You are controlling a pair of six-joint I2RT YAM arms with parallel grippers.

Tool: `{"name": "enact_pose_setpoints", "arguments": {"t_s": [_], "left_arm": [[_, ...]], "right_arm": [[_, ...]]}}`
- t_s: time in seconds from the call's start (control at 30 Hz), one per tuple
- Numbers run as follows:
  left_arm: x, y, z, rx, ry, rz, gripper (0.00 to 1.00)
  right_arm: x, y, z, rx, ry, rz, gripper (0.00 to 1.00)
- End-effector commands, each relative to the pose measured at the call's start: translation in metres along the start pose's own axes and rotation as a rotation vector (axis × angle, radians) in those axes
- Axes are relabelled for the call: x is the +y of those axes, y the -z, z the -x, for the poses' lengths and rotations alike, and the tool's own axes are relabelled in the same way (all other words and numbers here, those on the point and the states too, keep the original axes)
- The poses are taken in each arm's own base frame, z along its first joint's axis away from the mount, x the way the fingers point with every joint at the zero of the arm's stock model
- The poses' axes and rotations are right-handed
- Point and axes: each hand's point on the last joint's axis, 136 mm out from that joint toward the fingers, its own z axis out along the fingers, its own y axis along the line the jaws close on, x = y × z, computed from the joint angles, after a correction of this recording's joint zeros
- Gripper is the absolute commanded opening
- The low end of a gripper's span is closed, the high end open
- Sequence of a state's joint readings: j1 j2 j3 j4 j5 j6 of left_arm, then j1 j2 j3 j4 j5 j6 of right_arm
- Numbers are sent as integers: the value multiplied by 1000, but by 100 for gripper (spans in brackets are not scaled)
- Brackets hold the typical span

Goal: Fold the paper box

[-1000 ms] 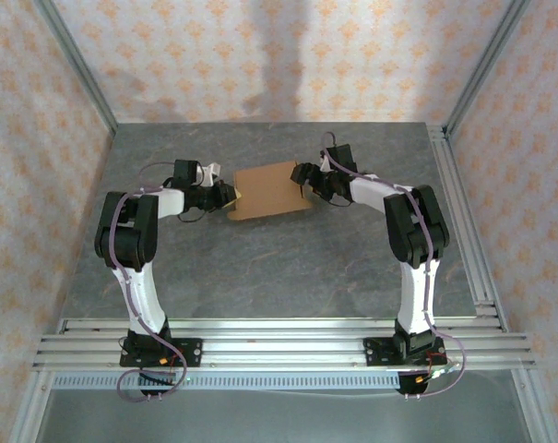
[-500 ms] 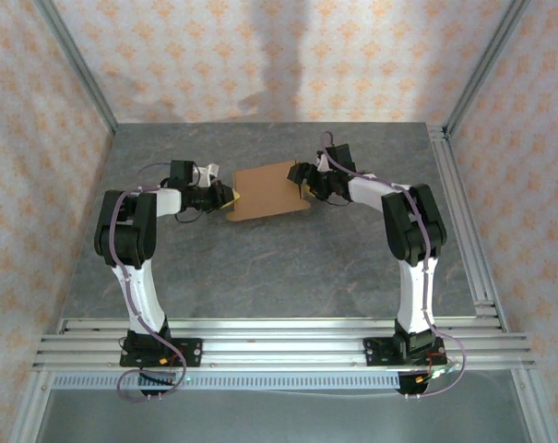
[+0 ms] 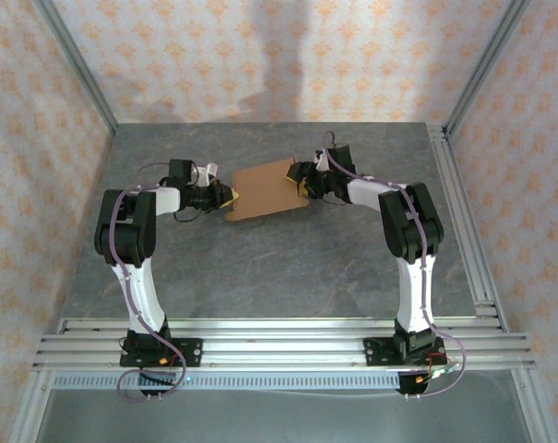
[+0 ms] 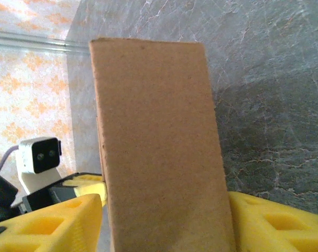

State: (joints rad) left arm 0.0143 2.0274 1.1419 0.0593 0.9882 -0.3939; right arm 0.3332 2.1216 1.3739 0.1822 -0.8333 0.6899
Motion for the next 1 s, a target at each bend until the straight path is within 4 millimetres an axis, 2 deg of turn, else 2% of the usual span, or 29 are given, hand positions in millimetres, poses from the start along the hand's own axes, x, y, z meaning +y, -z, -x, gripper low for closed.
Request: {"name": "enact_pose_setpoints", "arguments": {"t_s": [0.0,0.17,0.27,0.33,0.47,0.53,0.73,0.8,0.97], "left_arm": [[56,-11,-38,88,144,177,11],[54,-9,-37,68,147,175,12],[49,-6,-33,41,138,168,21],[43,1,-28,6,119,170,31],[25,17,-15,-79,29,193,65],[9,29,-7,-129,-42,209,74],[-28,47,4,-246,-173,217,79],[-40,56,7,-302,-226,241,86],[-85,78,3,-432,-476,289,92]], "right_arm": [[18,8,1,-9,21,51,54],[21,11,1,-14,16,51,42],[25,13,2,-19,15,58,39],[30,16,4,-25,23,62,40],[39,24,7,-45,35,63,42],[44,28,9,-56,42,63,43],[54,43,12,-83,55,65,44],[56,50,12,-94,56,66,44],[60,70,18,-131,55,71,45]]}}
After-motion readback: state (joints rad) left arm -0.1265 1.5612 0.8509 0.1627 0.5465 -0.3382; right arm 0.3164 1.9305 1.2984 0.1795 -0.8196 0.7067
